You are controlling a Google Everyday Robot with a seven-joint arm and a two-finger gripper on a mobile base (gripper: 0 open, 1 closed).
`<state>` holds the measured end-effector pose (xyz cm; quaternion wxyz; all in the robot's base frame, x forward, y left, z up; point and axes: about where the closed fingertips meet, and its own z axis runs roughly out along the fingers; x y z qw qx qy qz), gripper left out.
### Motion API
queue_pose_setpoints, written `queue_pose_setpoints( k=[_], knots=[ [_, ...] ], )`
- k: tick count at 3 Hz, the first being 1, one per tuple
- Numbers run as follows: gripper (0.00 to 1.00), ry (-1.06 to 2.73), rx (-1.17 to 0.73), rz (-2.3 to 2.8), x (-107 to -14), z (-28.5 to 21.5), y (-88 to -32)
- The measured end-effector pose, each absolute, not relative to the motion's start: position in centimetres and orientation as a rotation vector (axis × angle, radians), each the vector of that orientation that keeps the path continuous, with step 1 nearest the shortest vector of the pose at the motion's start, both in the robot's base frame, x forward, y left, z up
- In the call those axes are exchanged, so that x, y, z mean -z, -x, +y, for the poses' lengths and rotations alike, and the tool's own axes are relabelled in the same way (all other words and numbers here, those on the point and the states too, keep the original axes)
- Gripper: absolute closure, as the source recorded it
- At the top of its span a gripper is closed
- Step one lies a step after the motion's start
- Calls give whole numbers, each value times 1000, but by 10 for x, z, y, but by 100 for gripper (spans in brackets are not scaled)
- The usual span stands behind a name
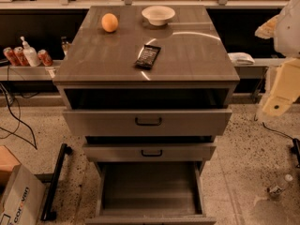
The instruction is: Place rxbar chocolate into bottom drawer
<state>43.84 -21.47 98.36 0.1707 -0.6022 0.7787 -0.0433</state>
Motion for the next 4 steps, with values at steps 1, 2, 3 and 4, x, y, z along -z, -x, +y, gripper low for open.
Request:
queue_pose_setpoints(
  k=[1,2,3,4],
  knots=[
    [0,1710,123,2211,-984,-215,-438],
    [0,1708,112,2165,-987,-202,-443],
    [0,1670,63,2116,-991,-186,-456],
    [0,1606,-16,2071,-993,-168,-474]
  ],
)
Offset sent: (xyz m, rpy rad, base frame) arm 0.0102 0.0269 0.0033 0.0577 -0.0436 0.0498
